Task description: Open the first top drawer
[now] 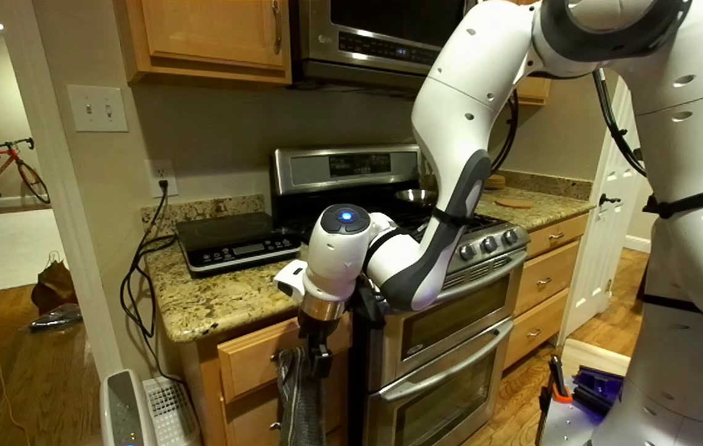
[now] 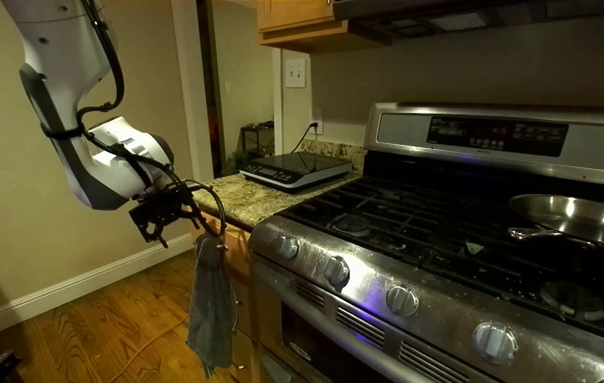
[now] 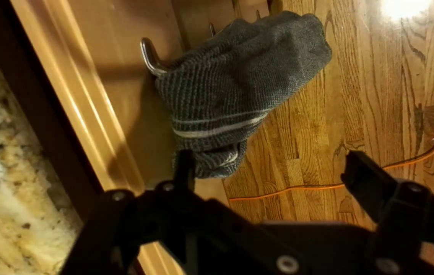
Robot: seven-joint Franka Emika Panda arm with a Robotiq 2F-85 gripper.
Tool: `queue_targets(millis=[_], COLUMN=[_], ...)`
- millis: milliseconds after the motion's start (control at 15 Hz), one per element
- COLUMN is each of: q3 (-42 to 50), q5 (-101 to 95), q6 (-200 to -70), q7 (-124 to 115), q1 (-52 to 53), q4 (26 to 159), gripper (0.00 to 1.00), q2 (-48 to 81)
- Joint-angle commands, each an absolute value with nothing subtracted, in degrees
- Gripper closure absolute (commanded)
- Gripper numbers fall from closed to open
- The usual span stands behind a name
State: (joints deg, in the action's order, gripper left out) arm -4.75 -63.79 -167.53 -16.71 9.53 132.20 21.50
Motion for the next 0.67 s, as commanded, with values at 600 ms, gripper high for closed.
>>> queue_targets(millis=[600], q3=[-0.1], q5=[-84.7], q6=[-168.1], q7=[-28.2], q1=[12.1], q4=[125.4], gripper=[0.00], q2=[26.1])
